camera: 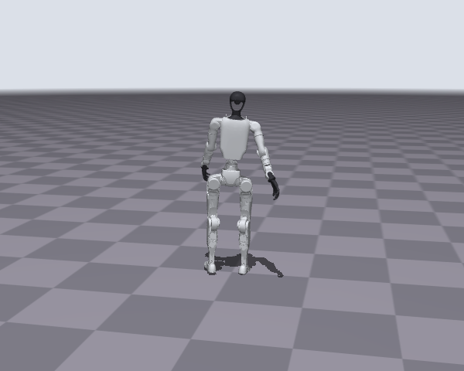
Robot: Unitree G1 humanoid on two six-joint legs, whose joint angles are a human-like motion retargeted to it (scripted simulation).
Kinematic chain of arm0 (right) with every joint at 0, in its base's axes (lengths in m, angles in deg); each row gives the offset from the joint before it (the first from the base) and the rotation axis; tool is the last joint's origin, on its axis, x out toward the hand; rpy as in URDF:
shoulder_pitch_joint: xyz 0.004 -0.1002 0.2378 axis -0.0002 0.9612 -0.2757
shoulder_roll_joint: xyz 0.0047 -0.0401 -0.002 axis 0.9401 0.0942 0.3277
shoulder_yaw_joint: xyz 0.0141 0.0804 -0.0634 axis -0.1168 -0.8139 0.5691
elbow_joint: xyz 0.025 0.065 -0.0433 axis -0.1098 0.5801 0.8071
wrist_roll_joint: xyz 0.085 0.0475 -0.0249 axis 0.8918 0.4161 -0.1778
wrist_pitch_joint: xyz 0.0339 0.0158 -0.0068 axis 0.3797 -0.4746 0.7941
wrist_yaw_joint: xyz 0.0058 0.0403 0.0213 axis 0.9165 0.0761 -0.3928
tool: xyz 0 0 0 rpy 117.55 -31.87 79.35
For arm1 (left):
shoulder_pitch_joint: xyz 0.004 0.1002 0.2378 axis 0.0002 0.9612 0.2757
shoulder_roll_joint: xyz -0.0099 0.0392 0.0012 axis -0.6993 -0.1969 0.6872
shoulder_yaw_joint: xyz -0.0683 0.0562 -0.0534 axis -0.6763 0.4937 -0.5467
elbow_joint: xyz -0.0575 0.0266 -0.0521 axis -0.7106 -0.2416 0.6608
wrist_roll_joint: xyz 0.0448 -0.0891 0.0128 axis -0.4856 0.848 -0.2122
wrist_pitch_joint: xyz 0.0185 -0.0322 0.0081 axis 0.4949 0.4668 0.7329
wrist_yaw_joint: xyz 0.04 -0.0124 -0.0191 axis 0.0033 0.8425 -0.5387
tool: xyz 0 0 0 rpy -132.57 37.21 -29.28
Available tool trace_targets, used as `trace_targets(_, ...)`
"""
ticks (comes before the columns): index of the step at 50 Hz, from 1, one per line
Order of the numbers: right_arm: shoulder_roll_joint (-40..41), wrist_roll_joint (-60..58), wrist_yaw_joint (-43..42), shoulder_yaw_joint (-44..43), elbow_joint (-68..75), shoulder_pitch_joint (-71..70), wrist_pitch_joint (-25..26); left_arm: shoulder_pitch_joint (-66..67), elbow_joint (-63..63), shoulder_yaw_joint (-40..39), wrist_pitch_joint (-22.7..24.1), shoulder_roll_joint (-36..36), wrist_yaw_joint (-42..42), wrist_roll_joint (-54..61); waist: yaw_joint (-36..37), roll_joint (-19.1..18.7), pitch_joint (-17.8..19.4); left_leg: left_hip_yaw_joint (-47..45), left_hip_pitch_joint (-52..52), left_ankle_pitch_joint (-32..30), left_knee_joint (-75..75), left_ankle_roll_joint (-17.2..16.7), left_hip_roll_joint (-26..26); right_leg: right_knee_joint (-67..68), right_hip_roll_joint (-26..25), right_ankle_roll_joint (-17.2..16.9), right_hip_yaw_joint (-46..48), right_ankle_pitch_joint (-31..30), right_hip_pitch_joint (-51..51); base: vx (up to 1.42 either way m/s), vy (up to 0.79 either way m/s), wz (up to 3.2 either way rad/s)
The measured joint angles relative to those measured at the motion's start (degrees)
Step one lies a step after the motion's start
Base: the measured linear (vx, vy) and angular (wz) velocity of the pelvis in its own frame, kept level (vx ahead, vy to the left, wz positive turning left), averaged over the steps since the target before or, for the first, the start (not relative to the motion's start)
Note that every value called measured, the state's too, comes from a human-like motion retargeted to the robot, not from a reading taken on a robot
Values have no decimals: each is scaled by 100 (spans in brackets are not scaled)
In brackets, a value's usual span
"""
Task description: In place motions
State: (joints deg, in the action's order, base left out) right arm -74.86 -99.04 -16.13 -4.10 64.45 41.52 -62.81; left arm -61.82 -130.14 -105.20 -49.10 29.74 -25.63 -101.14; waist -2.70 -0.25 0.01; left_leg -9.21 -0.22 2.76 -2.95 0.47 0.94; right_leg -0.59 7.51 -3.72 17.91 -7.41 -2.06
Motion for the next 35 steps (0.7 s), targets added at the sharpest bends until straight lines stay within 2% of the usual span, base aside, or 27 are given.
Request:
trace_targets(5, 300, 186, 436, 645, 0, -1054, 300, 695, -789, 36, -192, -14, -71, -500, 69, -134, -21, -65, 11, 18, 27, -3, -31, 42, -49, 31, -128, -26, 104, -1, 2, -7)
trace_targets(10, 951, -314, 1254, 1757, -33, -2849, -105, 1766, -1912, -130, -699, -59, 500, -1187, -33, -240, 12, -205, 135, 20, 134, -24, -79, 68, -133, 60, -334, -102, 202, -1, 2, -23)
trace_targets(12, 1316, -554, 1817, 2093, -561, -3342, -309, 2321, -2172, -437, -842, 76, 657, -1226, -156, -264, 19, -202, 146, 43, 132, -45, -102, 82, -165, 74, -365, -111, 237, 0, -2, 39)
trace_targets(15, 1873, -512, 2608, 2612, -1602, -3900, -717, 3220, -2388, -1176, -895, 361, 513, -692, -638, -275, -11, 87, 67, 126, 27, -142, -143, 132, -107, 67, -172, -71, 288, 0, -5, 9)
trace_targets(17, 2173, -191, 2926, 3022, -2287, -4124, -947, 3744, -2484, -1798, -876, 570, 250, -179, 133, -310, 104, -845, 152, 10, 136, -27, -236, 139, -400, 151, -1109, -206, 426, 0, -2, -256)
trace_targets(20, 2447, 282, 3112, 3335, -2964, -4440, -1383, 4271, -2693, -2216, -916, 666, 87, 467, -260, -296, 68, -490, 155, 81, 108, -135, -261, 166, -318, 138, -816, -144, 424, -3, -4, 44)
trace_targets(22, 2527, 455, 3137, 3500, -3241, -4567, -1630, 4465, -2693, -2258, -1049, 664, 216, 760, -245, -274, 71, -517, 128, 57, 104, -135, -275, 172, -343, 147, -866, -140, 434, -3, -5, 9)
trace_targets(28, 2300, 143, 3029, 3612, -3315, -4322, -1946, 4015, -2693, -1796, -1024, 385, 498, 697, -301, -207, 7, -344, 32, 2, 93, -160, -271, 154, -314, 141, -721, -93, 399, -1, -2, 22)
trace_targets(31, 2015, -236, 2884, 3377, -2864, -3894, -1863, 3204, -2667, -1386, -958, 169, 578, 554, -288, -179, -14, -227, -32, -33, 71, -156, -245, 128, -285, 136, -599, -71, 350, 0, 0, 36)
trace_targets(35, 1606, -820, 2413, 2793, -1746, -3280, -1506, 2096, -2316, -796, -886, -41, 1011, 432, -241, -109, -25, -83, -61, -84, 63, -135, -177, 87, -232, 123, -446, -34, 234, 1, 3, 34)
